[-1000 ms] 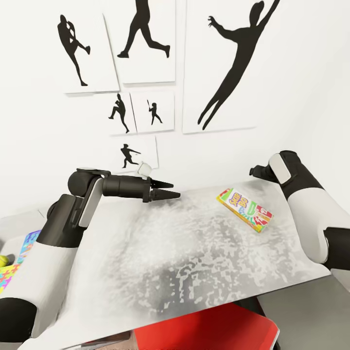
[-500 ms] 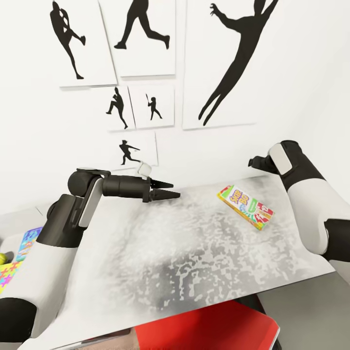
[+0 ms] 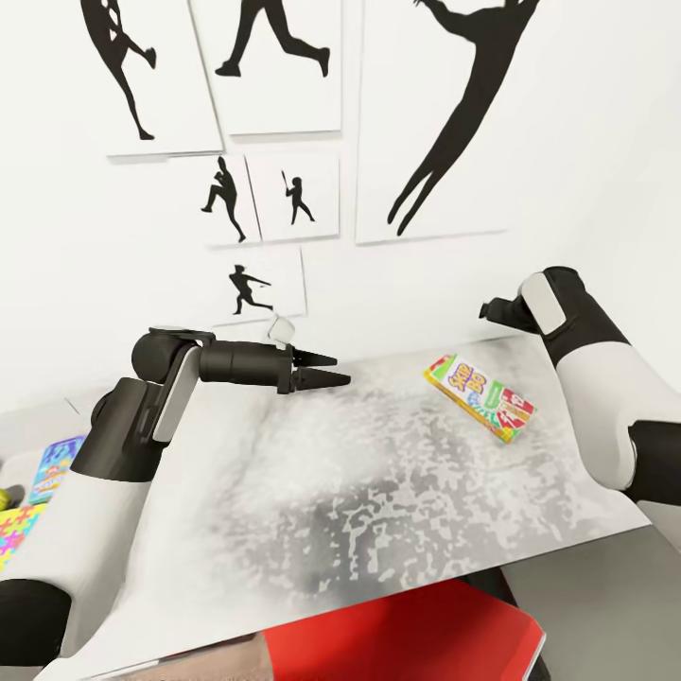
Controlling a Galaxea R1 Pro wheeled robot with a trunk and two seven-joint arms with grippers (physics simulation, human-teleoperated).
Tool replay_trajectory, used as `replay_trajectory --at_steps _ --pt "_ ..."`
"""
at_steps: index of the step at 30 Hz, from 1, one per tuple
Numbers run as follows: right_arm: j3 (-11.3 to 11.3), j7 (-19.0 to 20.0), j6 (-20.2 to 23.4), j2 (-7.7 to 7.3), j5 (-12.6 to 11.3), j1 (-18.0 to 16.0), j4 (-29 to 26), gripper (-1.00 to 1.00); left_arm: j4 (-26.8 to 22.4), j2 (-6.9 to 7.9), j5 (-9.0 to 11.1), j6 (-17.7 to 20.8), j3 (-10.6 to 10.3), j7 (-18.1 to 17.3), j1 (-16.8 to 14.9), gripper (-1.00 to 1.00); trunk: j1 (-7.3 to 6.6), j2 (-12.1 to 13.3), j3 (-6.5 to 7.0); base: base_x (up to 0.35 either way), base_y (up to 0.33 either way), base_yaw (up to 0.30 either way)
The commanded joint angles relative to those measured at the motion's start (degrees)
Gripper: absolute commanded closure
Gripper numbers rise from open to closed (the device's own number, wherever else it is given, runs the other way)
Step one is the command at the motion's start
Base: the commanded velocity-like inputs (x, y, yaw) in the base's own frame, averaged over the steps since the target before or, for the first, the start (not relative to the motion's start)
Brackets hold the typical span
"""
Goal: Put all the toys in the child's room - the three board games (two on the bed and one on the table), the two jigsaw puzzles on the table, and the tennis ball on the table - inside the toy box on the table in the child's room.
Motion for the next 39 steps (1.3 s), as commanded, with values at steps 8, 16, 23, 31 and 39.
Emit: replay_trajectory --at_steps 8,16,23,31,39 --pt "0.03 -0.44 0.28 0.02 -0.66 -1.34 -0.06 -1.00 -0.01 0.04 0.10 0.31 -0.06 -0.07 -0.06 -1.00 0.03 -0.11 -0.85 0.000 0.000 0.000" --pt "0.02 -0.43 0.54 0.02 -0.76 -2.71 -0.16 -1.00 -0.01 0.04 0.10 0.31 -0.06 -0.07 -0.06 -1.00 0.03 -0.11 -1.60 0.000 0.000 0.000" --pt "-0.01 -0.43 0.62 0.07 -0.84 -3.32 -0.11 -1.00 -0.01 0.04 0.10 0.31 -0.06 -0.07 -0.06 -1.00 0.03 -0.11 -2.26 0.000 0.000 0.000" --pt "0.03 -0.43 0.57 0.03 -0.90 -3.43 0.00 -1.00 -0.01 0.04 0.10 0.31 -0.06 -0.07 -0.06 -1.00 0.03 -0.11 -3.01 0.000 0.000 0.000" --pt "-0.04 -0.43 0.34 0.08 -0.94 -3.44 0.03 -1.00 -0.01 0.03 0.13 0.31 -0.06 -0.07 -0.06 -1.00 0.03 -0.11 -3.76 0.000 0.000 0.000"
